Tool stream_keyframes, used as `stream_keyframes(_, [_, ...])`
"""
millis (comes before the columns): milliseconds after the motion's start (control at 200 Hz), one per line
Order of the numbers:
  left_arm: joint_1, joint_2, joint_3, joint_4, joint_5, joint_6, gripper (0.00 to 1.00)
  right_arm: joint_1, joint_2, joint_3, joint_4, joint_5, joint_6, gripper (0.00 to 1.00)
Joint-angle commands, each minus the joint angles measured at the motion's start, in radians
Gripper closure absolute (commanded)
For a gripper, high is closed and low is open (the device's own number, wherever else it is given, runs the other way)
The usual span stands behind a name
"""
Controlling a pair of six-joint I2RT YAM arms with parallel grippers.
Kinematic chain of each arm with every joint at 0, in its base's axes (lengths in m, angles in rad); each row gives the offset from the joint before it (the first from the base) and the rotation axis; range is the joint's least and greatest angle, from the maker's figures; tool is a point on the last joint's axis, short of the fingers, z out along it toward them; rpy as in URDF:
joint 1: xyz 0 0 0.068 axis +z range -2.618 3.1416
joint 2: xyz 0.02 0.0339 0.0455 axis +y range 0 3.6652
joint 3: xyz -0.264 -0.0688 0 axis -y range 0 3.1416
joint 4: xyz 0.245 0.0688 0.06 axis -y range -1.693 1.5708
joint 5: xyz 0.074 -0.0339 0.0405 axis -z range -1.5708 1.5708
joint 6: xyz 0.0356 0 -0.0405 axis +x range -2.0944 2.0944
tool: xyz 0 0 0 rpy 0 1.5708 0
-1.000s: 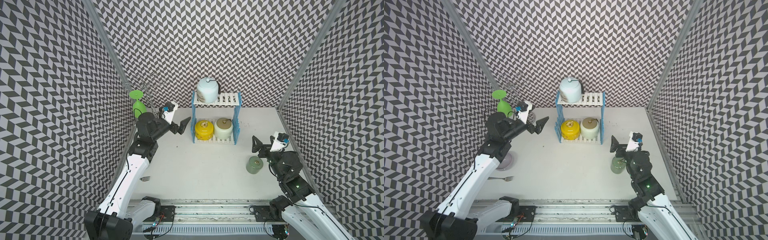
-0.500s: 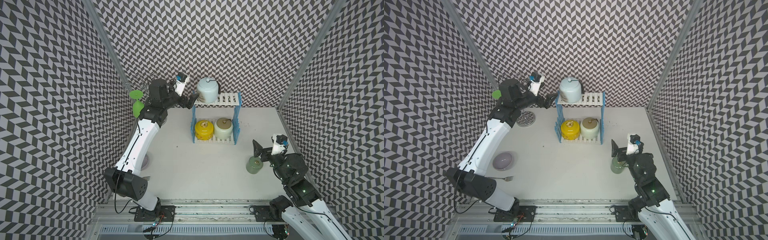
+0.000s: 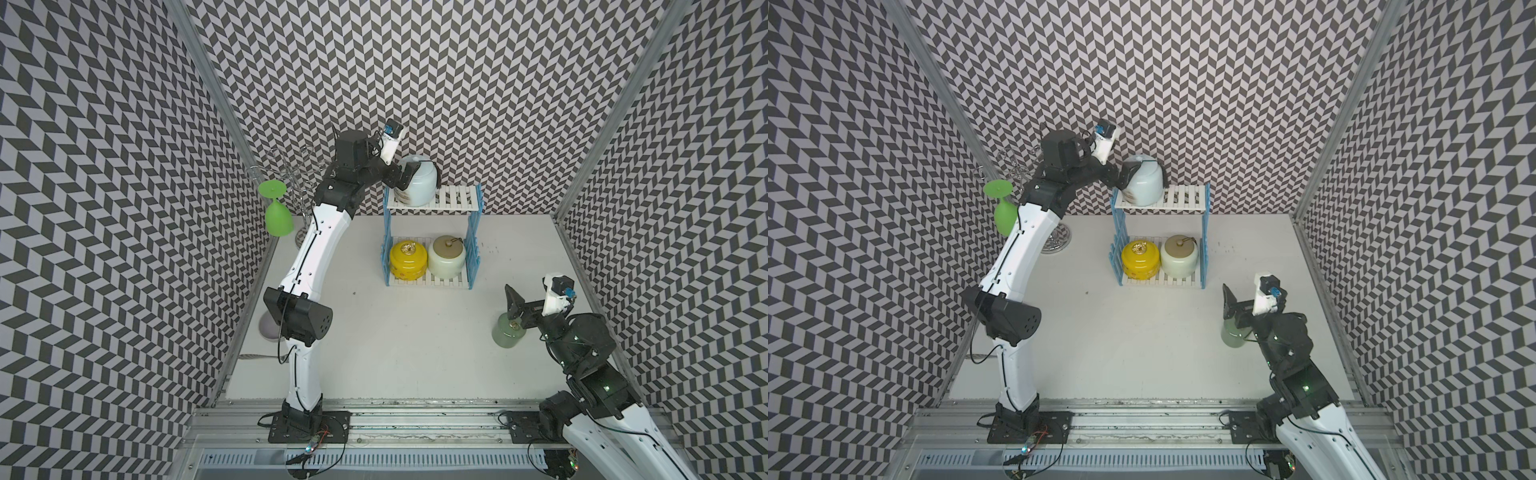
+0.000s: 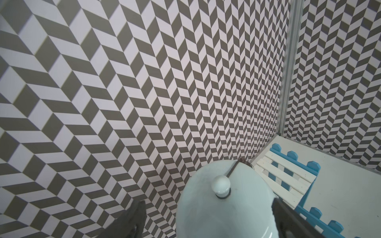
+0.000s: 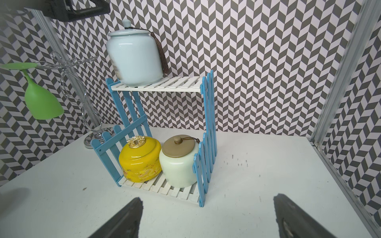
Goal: Remove the tea canisters from the shelf
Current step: Pick up the tea canister from the shelf.
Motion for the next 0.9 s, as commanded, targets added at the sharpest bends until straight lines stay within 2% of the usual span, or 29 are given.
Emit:
stream_keyframes(0, [-0.025,0.023,0.049,0.046,-0.047,0.012,0.04,0.005,-0.004,-0.008,0.054,0.008,-0.007,0.00])
stream_keyframes(210, [-0.033,0.080,0.112,0.086,-0.063,-0.035,0.17,0.004,-0.015,-0.009,0.054,0.015,-0.009,0.00])
stream_keyframes(516, [-0.032,0.132,0.150,0.131,-0.068,0.017,0.37,0.005,-0.008,-0.011,0.057,-0.015,-0.007,0.00])
stream_keyframes(781, [-0.033,0.160,0.155,0.077,-0.055,0.079,0.44,0.005,-0.009,-0.009,0.055,-0.023,-0.005,0.00])
stream_keyframes(896, [-0.027,0.175,0.158,0.063,-0.059,0.069,0.47,0.005,-0.016,-0.009,0.053,-0.021,-0.002,0.00])
